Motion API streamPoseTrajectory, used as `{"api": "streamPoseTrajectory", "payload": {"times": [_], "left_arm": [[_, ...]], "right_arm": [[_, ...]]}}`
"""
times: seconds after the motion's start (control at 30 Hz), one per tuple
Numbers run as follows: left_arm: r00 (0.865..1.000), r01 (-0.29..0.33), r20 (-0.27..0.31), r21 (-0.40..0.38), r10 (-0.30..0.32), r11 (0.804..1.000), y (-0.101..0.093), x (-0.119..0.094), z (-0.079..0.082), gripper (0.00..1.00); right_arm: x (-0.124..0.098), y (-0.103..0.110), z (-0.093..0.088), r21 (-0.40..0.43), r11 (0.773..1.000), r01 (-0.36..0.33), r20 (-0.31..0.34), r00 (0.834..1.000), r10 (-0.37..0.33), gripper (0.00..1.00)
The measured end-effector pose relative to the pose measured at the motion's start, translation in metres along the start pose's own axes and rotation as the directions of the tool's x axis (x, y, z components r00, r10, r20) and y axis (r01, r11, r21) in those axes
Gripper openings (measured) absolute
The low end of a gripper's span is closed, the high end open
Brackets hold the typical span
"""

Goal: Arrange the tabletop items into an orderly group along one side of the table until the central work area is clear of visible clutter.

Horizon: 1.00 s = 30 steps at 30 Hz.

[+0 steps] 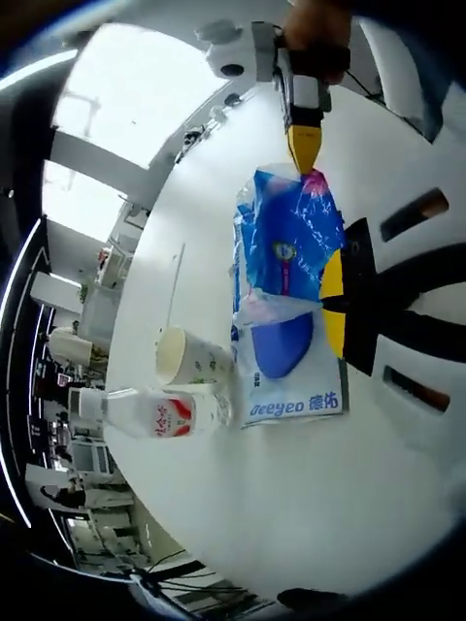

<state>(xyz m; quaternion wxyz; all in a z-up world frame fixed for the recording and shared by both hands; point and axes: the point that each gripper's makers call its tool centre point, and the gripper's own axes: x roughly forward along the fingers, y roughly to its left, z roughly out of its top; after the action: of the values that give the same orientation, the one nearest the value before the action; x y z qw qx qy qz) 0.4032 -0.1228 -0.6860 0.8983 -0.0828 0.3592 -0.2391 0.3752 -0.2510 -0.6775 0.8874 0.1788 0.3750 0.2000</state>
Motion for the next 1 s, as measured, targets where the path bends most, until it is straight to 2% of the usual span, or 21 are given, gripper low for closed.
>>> {"api": "streamPoseTrajectory", "payload": {"times": [0.17, 0.3, 0.47, 0.73, 0.93, 1.0], "left_arm": [[0.998, 0.041, 0.042, -0.010, -0.040, 0.999, -0.027, -0.008, 0.007, 0.00], [0.997, 0.058, 0.047, -0.003, -0.058, 0.998, -0.042, -0.010, 0.008, 0.00], [0.995, 0.085, 0.052, 0.013, -0.085, 0.996, -0.060, -0.014, 0.008, 0.00], [0.991, 0.120, 0.059, 0.011, -0.121, 0.993, -0.081, -0.020, 0.002, 0.00], [0.988, 0.138, 0.065, 0.014, -0.138, 0.990, -0.086, -0.024, 0.002, 0.00], [0.987, 0.148, 0.063, -0.009, -0.147, 0.989, -0.088, -0.025, -0.002, 0.00]], "right_arm": [[-0.026, -0.007, 0.006, -0.022, 1.000, 0.015, 0.037, 0.999, -0.014, 0.00], [-0.041, -0.014, 0.007, 0.034, 0.999, 0.024, 0.064, 0.998, -0.026, 0.00], [-0.058, -0.020, 0.012, 0.062, 0.998, 0.028, 0.098, 0.995, -0.034, 0.00], [-0.081, -0.024, 0.013, 0.077, 0.997, 0.018, 0.137, 0.990, -0.029, 0.00], [-0.089, -0.022, 0.013, 0.076, 0.997, 0.019, 0.156, 0.987, -0.030, 0.00], [-0.091, -0.023, 0.012, 0.073, 0.997, 0.018, 0.160, 0.987, -0.030, 0.00]]}}
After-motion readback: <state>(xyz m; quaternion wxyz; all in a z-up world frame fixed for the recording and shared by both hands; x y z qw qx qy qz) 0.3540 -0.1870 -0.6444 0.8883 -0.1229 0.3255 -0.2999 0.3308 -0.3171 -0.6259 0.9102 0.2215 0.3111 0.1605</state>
